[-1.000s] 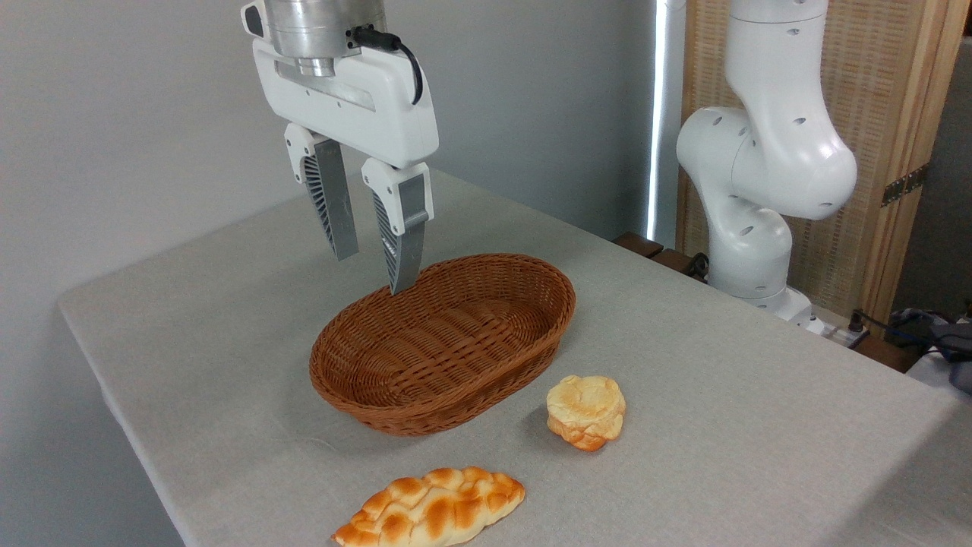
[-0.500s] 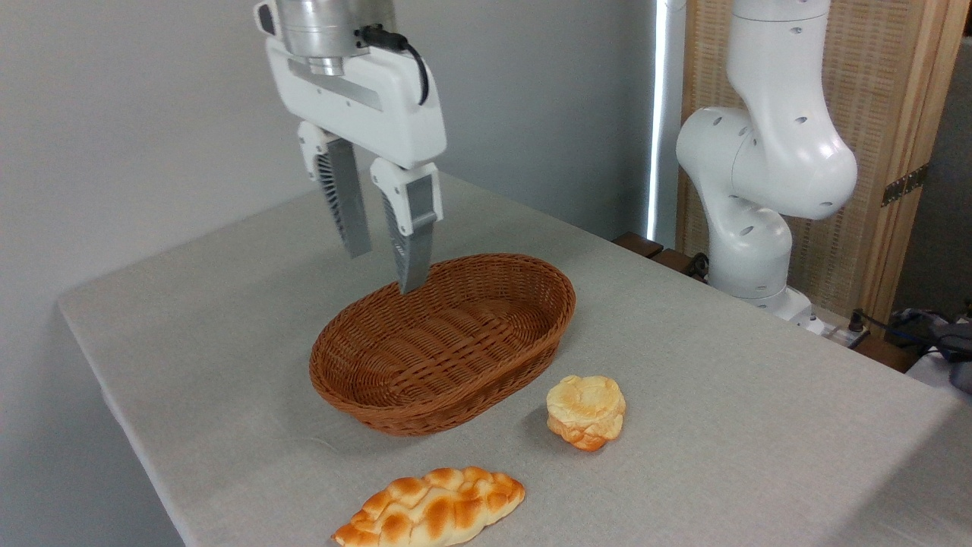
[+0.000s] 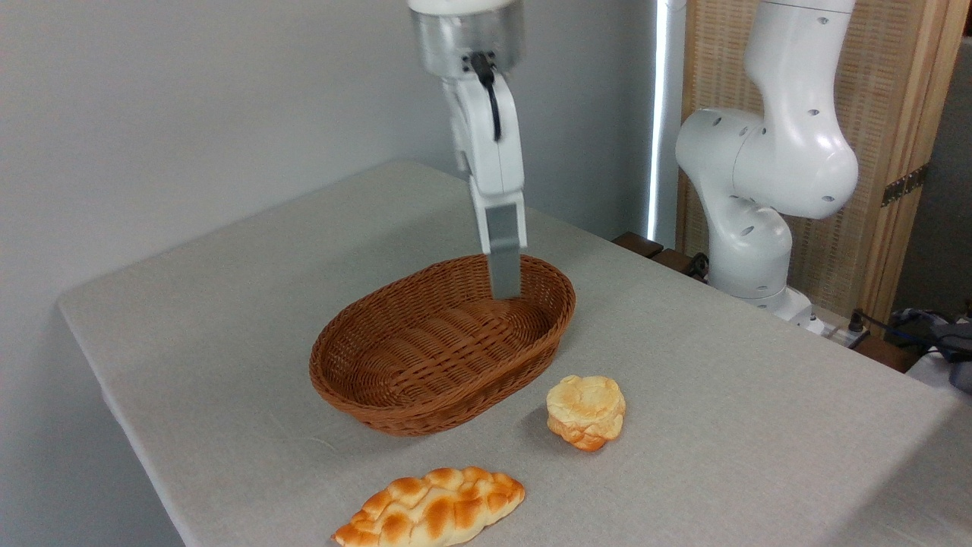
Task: Put bread into the basket
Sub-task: 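Move the gripper over the round golden bun and lower it, then close the gripper fingers around the round bun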
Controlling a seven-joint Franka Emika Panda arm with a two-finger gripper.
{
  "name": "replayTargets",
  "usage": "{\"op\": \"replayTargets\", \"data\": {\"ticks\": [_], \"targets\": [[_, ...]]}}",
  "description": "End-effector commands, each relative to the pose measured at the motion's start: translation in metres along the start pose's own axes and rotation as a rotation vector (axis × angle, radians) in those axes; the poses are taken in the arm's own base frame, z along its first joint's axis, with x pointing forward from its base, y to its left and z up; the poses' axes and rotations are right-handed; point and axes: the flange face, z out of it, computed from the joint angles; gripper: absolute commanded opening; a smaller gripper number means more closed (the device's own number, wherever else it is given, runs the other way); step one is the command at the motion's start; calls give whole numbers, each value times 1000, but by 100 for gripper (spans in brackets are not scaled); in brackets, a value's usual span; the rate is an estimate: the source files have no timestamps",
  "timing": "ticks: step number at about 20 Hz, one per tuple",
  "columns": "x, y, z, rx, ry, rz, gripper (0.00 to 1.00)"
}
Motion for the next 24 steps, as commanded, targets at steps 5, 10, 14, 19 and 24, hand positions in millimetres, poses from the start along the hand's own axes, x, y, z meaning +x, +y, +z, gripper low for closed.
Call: {"op": "replayTargets", "data": {"ticks": [5,10,14,19,24], "targets": [[-38,4,55,-38,-63,405,100],[-44,2,87,-42,-131,501,100],[-50,10,111,-109,-194,587,100],[-51,9,131,-125,-197,597,100],[-50,6,147,-126,-196,601,100]]}}
